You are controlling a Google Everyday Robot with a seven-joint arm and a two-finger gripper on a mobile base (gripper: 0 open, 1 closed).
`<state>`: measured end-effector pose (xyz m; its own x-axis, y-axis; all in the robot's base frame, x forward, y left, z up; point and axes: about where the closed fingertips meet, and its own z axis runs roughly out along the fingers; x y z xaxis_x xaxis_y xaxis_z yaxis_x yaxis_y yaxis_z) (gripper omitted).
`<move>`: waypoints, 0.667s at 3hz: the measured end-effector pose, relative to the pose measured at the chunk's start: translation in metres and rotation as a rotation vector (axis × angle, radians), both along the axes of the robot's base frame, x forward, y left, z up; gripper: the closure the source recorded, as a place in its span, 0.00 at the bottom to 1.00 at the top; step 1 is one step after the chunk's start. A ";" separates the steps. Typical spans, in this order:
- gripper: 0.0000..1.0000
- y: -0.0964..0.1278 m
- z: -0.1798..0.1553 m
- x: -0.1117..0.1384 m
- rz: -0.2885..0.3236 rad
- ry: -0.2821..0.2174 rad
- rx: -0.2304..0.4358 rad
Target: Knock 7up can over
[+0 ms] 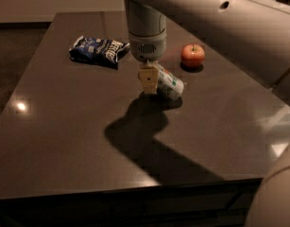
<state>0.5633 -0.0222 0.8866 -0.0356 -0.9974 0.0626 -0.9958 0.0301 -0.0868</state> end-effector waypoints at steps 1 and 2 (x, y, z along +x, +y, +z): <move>0.30 -0.004 -0.009 0.004 -0.003 0.006 -0.029; 0.07 -0.008 -0.018 0.006 -0.006 0.014 -0.053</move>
Offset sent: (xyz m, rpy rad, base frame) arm -0.0096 -0.0268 -0.0267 -0.1428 0.0991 -0.0209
